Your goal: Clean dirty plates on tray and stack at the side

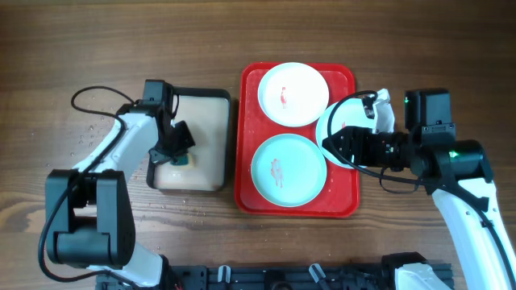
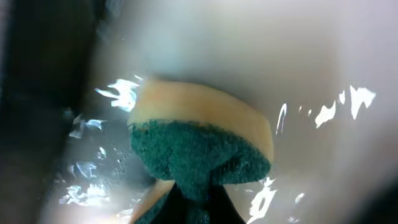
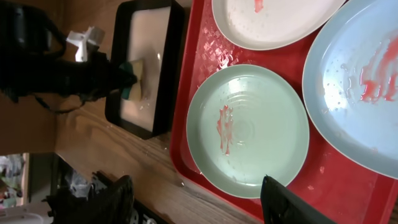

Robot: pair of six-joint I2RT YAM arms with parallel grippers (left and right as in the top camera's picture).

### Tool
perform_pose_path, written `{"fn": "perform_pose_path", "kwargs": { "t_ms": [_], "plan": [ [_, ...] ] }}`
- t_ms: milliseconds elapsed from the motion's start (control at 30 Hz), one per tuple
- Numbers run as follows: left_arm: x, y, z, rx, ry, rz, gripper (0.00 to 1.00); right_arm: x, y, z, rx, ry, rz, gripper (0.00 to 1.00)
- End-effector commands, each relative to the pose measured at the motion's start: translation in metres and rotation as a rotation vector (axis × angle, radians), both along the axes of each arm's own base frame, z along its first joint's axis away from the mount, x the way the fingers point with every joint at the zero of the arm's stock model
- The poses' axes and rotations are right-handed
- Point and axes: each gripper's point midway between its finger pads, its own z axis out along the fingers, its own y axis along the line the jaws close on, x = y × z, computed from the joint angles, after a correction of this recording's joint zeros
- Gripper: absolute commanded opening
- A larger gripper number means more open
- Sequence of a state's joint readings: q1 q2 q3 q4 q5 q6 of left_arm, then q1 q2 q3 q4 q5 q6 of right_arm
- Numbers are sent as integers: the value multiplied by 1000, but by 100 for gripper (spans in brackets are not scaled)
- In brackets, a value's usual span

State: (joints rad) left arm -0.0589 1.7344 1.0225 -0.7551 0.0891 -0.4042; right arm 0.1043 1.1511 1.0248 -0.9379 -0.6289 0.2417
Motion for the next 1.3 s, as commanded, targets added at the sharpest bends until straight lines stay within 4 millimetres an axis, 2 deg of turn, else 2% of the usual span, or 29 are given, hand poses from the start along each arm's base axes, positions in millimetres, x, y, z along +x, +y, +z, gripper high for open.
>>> {"fn": "perform_pose_path", "kwargs": {
  "t_ms": [0,33,100,200,333,400,467,600,633,667,700,767,833,900,1000,1100,1133,1167,1200,1267],
  "plan": [
    [17,-21,32,-116,-85,-24,22,-1,4,7,20,-14,17,66],
    [14,-16,29,-86,-72,-19,32,0,4,7,20,-14,17,66],
    [5,-9,23,-48,-42,-13,44,0,4,8,20,-15,17,66],
    [-8,-10,12,-48,-4,-15,48,0,4,8,20,-15,17,66],
    [-19,-23,-9,-57,-3,17,48,0,4,8,20,-19,17,66],
    [-23,-37,-21,-64,-24,-1,39,0,4,8,21,-18,17,66],
    [-27,-37,-25,-22,-27,3,4,0,4,8,22,-15,13,66],
    [-33,-24,-22,49,6,33,4,0,4,8,22,-15,13,66],
    [-33,-22,-17,52,22,40,7,0,4,8,22,-15,13,66],
    [-32,-21,-11,54,35,44,22,0,4,8,22,-15,14,66],
    [-30,-20,-2,56,43,47,41,0,4,8,22,-15,14,66],
    [-23,-21,17,57,41,38,63,0,4,8,22,-16,14,66],
    [-15,-23,32,51,18,13,74,0,4,8,22,-15,14,66],
    [-12,-16,34,90,4,17,76,0,4,8,22,-15,14,66],
    [-8,2,21,197,-17,29,69,0,4,8,22,-15,13,66],
    [0,-3,-8,164,-72,31,58,1,4,8,20,-16,12,66],
    [-1,-7,-15,142,-74,29,45,1,4,8,18,-16,12,66],
    [-1,-8,-20,131,-78,28,13,1,4,8,18,-16,12,66],
    [2,-9,-19,129,-89,29,4,1,4,8,19,-17,12,66],
    [7,-9,-15,127,-106,24,4,1,4,8,19,-17,12,67]
  ]
}}
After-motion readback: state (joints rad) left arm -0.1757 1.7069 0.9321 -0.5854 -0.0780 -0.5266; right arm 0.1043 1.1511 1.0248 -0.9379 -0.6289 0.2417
